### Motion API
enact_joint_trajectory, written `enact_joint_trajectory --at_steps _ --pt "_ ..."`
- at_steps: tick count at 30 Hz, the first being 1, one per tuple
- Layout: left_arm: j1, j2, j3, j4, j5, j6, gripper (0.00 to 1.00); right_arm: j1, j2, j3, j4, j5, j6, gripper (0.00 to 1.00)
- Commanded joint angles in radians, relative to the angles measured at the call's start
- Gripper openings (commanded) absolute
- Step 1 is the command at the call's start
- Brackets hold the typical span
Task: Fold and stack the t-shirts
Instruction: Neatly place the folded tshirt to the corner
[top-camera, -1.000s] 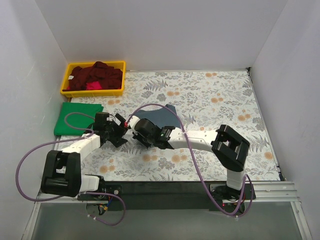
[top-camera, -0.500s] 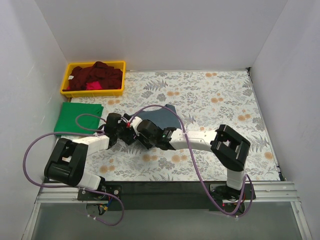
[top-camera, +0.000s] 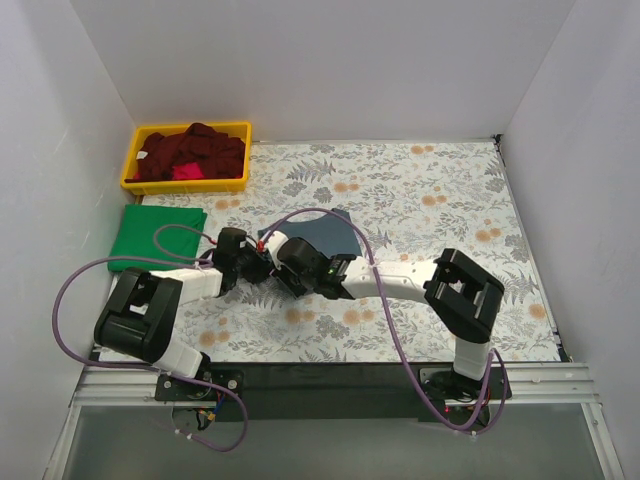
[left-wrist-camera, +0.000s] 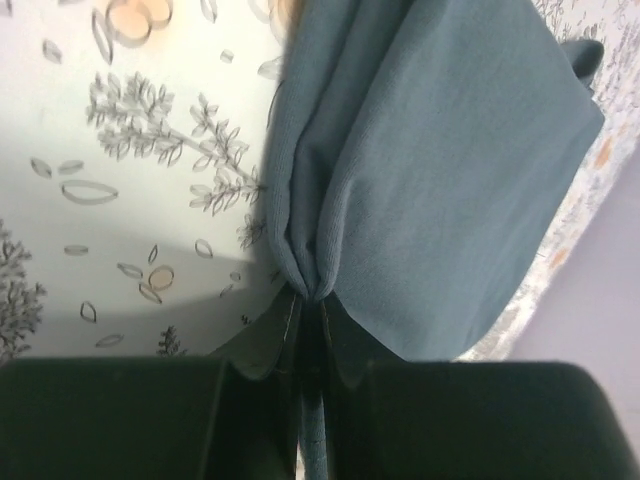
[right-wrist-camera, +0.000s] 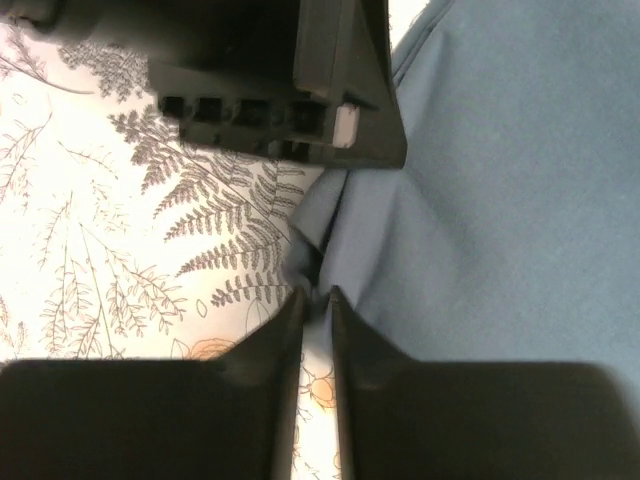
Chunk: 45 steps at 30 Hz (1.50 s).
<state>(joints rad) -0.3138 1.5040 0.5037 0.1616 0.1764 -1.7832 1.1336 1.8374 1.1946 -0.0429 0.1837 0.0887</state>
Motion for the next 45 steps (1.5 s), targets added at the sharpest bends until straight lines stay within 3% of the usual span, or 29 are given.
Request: enact_joint_trajectory --at_steps 1,2,3,6,8,15,20,26,31,45 --pt "0.002 0.004 0.071 -0.121 -0.138 0.129 0.00 0.003 -0.089 -0.026 0.034 -0.012 0.016 0.25" --pt "0.002 0.004 0.088 -0.144 -0.158 0.158 0.00 0.003 -0.116 -0.033 0.031 -0.009 0.017 0.32" --pt "0.002 0.002 0.122 -0.172 -0.164 0.207 0.00 0.002 -0.131 -0.046 0.026 -0.006 0.020 0.45" --pt "0.002 -0.004 0.191 -0.301 -0.282 0.318 0.00 -0.001 -0.207 -0.088 -0.020 0.014 0.023 0.63" --pt "0.004 -0.004 0.226 -0.351 -0.369 0.424 0.00 -0.006 -0.271 -0.119 -0.061 0.017 0.016 0.67" --pt "0.010 0.048 0.435 -0.591 -0.642 0.683 0.00 -0.012 -0.519 -0.278 -0.264 0.147 0.039 0.98" --pt "0.024 0.087 0.568 -0.648 -0.756 0.891 0.00 -0.043 -0.702 -0.380 -0.334 0.200 0.060 0.98" --pt "0.044 0.068 0.636 -0.703 -0.865 1.053 0.00 -0.061 -0.773 -0.398 -0.385 0.230 0.083 0.98" --pt "0.059 0.035 0.653 -0.682 -0.913 1.189 0.00 -0.063 -0.758 -0.376 -0.402 0.232 0.088 0.98" --pt "0.170 -0.039 0.717 -0.579 -0.950 1.373 0.00 -0.064 -0.678 -0.242 -0.534 0.304 0.164 0.96"
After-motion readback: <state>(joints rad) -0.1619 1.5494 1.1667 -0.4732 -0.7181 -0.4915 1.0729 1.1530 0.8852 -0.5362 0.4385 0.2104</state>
